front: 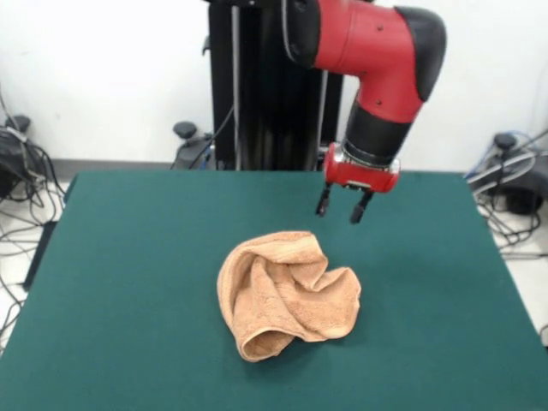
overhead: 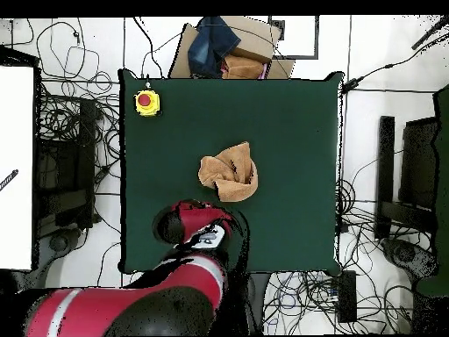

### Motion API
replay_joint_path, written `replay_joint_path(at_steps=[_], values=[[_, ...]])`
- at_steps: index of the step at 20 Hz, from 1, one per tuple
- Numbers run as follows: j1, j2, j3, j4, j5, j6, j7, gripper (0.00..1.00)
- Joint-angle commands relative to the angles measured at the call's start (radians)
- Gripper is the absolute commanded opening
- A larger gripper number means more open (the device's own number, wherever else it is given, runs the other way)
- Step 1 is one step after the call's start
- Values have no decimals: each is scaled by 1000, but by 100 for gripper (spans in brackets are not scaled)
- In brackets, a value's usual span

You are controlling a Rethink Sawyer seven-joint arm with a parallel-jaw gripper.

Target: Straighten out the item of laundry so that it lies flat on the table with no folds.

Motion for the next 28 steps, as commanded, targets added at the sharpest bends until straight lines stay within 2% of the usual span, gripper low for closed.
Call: replay_joint_path(at_steps=[1, 5, 10, 16, 24, 28], values=[[99, 41, -151, -115, 123, -3, 240, 100], [137, 56, -181, -137, 175, 18, 245, 100], [150, 78, -213, -157, 195, 29, 211, 100], [154, 124, -226, -167, 221, -19, 210, 100], [195, 259, -280, -232, 291, -76, 230, 100], [171, 273, -224, -268, 310, -91, 214, 100]])
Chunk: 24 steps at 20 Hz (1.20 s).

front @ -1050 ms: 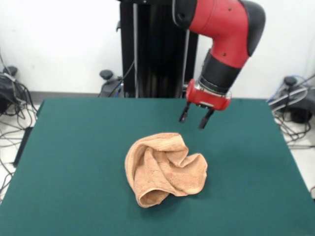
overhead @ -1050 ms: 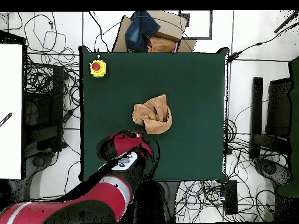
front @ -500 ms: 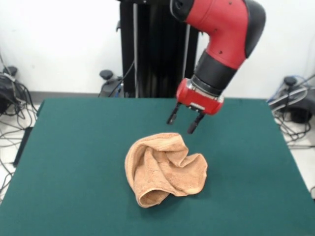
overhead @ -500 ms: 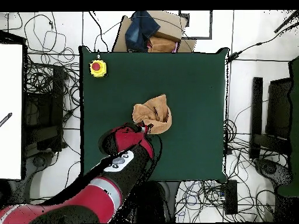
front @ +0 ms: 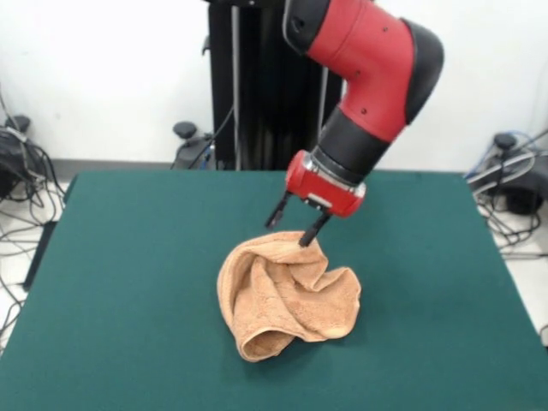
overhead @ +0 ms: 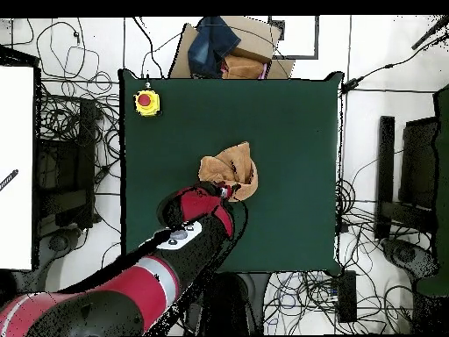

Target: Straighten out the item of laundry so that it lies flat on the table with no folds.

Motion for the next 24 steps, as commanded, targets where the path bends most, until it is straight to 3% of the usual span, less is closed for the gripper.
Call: replay_joint_path(at_steps=[1, 11, 19, 24], values=[[-1, 97, 94, -112, 88, -78, 214, 100], [63, 140, 82, -136, 212, -41, 244, 100], [85, 73, 100, -80, 234, 8, 233, 100], [73, 61, 120, -53, 219, -26, 224, 100]])
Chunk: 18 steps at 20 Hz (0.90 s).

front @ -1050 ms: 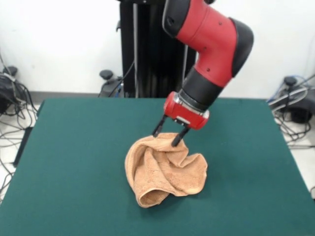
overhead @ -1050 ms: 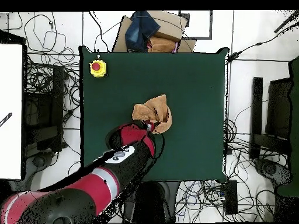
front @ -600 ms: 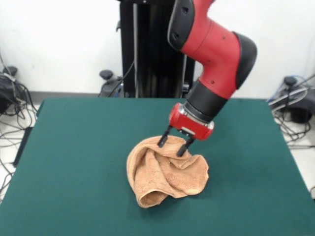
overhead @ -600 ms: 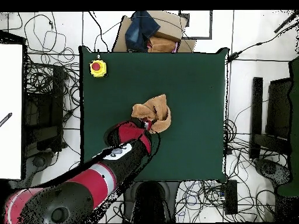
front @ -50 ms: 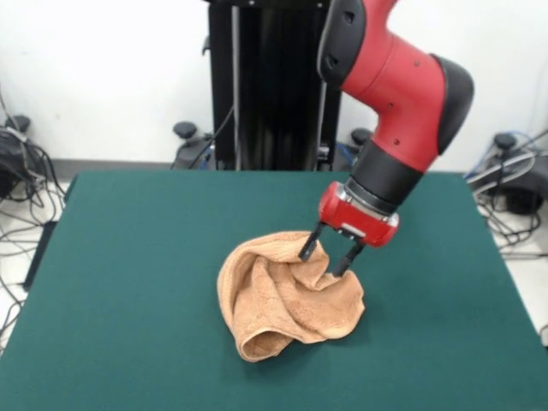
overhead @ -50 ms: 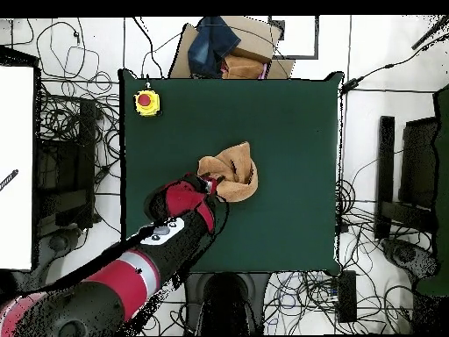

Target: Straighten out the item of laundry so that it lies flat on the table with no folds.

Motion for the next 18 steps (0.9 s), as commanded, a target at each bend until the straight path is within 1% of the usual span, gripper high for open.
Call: replay_joint_path(at_steps=[1, 5, 12, 15, 18], values=[[-4, -23, 123, 14, 43, 4, 223, 100], [-14, -17, 122, 22, 31, -23, 220, 100], [-61, 8, 139, 26, -18, -84, 189, 100], [-58, 16, 136, 23, -26, -75, 173, 100], [-96, -8, 188, 24, -71, -29, 122, 100]])
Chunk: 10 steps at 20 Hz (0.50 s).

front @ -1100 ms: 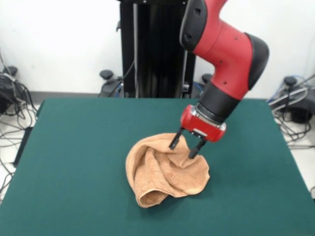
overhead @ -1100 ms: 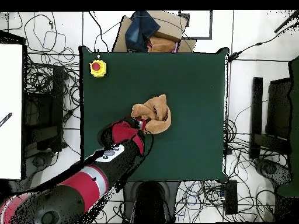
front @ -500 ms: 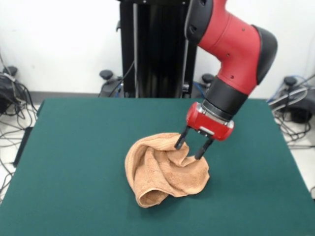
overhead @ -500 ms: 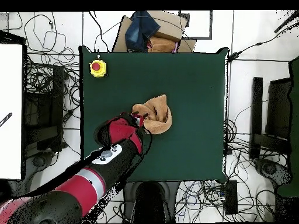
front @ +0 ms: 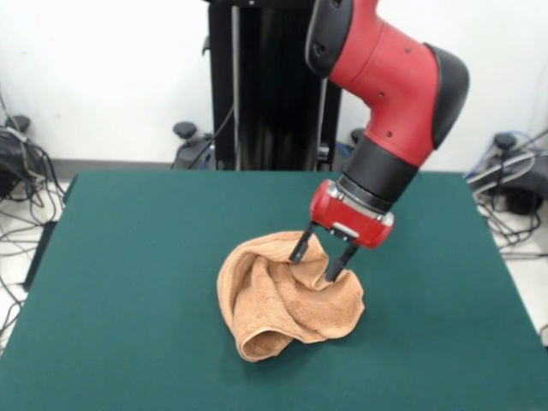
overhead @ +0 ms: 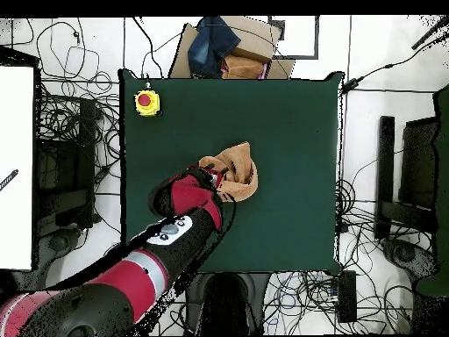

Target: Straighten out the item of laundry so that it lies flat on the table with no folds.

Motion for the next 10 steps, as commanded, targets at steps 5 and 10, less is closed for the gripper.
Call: replay_joint_path(at_steps=[5, 10], values=[[-55, 26, 205, 12, -71, 24, 133, 100], [-63, 7, 228, 24, -78, 54, 138, 100]])
